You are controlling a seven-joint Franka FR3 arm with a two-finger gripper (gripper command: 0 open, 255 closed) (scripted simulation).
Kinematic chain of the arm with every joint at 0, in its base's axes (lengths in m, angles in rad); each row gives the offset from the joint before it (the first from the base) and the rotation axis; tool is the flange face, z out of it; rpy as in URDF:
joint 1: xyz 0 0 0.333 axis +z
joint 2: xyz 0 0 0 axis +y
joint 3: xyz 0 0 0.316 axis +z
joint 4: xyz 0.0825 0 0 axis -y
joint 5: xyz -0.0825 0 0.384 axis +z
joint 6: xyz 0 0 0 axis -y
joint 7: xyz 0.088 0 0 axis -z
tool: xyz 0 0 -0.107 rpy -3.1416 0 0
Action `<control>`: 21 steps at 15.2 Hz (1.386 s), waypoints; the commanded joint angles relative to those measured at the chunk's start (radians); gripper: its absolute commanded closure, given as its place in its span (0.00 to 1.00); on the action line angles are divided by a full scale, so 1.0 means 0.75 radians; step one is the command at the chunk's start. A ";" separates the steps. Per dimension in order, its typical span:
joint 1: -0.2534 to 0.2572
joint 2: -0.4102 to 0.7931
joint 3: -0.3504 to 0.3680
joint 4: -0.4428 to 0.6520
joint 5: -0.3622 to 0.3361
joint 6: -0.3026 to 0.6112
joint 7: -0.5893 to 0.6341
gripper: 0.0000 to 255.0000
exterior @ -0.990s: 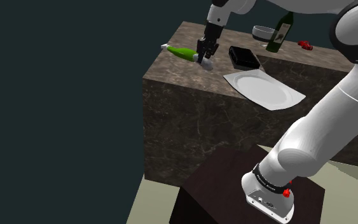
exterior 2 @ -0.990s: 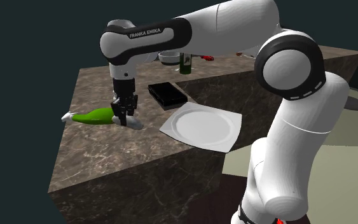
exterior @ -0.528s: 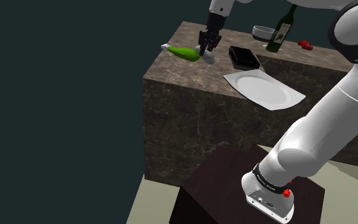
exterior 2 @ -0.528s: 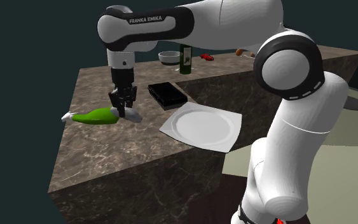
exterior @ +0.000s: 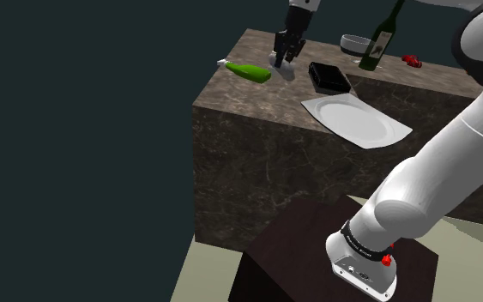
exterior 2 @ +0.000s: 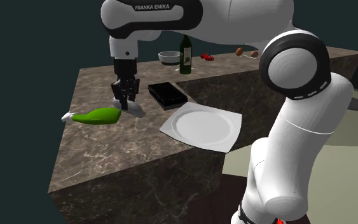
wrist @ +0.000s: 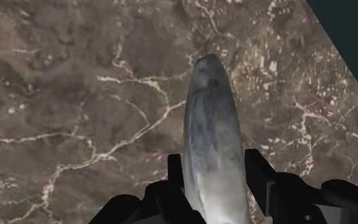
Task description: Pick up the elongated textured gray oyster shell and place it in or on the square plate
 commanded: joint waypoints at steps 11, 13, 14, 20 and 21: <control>-0.108 -0.547 -0.048 -0.492 -0.180 -0.049 -0.094 1.00; -0.134 -0.632 -0.060 -0.551 -0.212 -0.075 -0.115 1.00; -0.148 -0.673 -0.067 -0.578 -0.228 -0.089 -0.126 1.00; -0.246 -0.933 -0.123 -0.715 -0.345 -0.213 -0.220 1.00; -0.249 -0.938 -0.126 -0.737 -0.348 -0.197 -0.222 1.00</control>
